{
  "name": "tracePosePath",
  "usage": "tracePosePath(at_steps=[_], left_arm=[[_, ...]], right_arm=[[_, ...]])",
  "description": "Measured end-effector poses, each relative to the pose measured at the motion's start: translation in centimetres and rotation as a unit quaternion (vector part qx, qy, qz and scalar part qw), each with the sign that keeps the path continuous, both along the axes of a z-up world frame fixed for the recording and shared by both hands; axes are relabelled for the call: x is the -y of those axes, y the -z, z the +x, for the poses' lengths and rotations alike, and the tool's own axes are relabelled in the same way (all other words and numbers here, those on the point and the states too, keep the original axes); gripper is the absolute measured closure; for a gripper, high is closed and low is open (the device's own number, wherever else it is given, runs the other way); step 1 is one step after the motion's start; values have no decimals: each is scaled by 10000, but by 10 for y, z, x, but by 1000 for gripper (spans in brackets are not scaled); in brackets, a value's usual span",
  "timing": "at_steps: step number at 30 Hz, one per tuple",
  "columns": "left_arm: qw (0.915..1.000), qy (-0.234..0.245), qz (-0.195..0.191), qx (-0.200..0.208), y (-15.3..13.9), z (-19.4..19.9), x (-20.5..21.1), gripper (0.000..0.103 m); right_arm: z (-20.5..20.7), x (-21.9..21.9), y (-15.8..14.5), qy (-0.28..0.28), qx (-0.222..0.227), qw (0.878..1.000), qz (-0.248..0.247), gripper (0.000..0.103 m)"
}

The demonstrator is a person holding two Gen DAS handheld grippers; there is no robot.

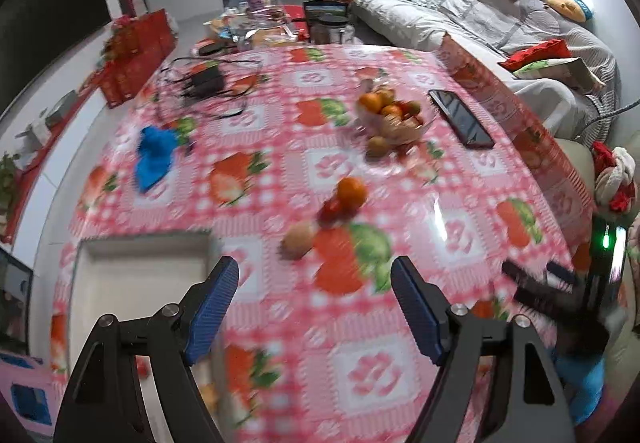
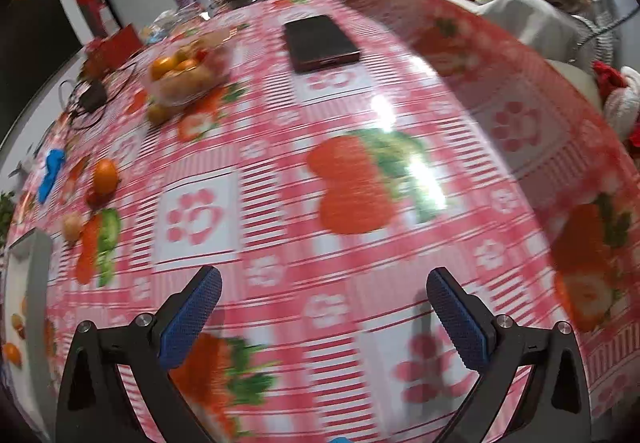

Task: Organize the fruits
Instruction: 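Move both tools back to the table and grasp a brown kiwi with the left tool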

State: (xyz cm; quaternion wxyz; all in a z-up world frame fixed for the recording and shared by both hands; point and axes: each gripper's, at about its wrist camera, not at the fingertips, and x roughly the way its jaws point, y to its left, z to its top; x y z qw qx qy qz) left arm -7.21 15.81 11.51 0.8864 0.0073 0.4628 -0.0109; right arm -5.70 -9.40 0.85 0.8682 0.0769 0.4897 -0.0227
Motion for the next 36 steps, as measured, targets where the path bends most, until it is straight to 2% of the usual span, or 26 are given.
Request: tracePosePath(at_steps=[4, 8, 12, 23, 29, 30, 32, 33, 36], left_arm=[[9992, 194, 299, 154, 8, 39, 31, 21], [9981, 378, 468, 152, 30, 82, 56, 21], [9984, 387, 404, 82, 51, 115, 66, 22], [9992, 249, 224, -205, 97, 175, 77, 31], [9994, 163, 31, -314, 112, 190, 78, 43], [9994, 154, 14, -304, 111, 192, 78, 48], [9995, 158, -20, -291, 110, 194, 79, 68], [9993, 191, -40, -307, 110, 195, 80, 72], [9989, 292, -156, -342, 107, 190, 81, 72]], right_arm=[[-3, 13, 5, 9, 138, 9999, -81, 0], [-6, 10, 7, -115, 238, 9993, -260, 0], [-7, 1, 12, -266, 223, 9973, -648, 0], [-9, 3, 12, -271, 290, 9973, -616, 0], [-9, 3, 11, -268, 303, 9973, -613, 0], [-9, 3, 11, -269, 299, 9973, -615, 0], [-10, 3, 11, -269, 301, 9973, -614, 0], [-9, 3, 11, -269, 299, 9973, -615, 0], [-9, 3, 11, -270, 299, 9973, -616, 0]])
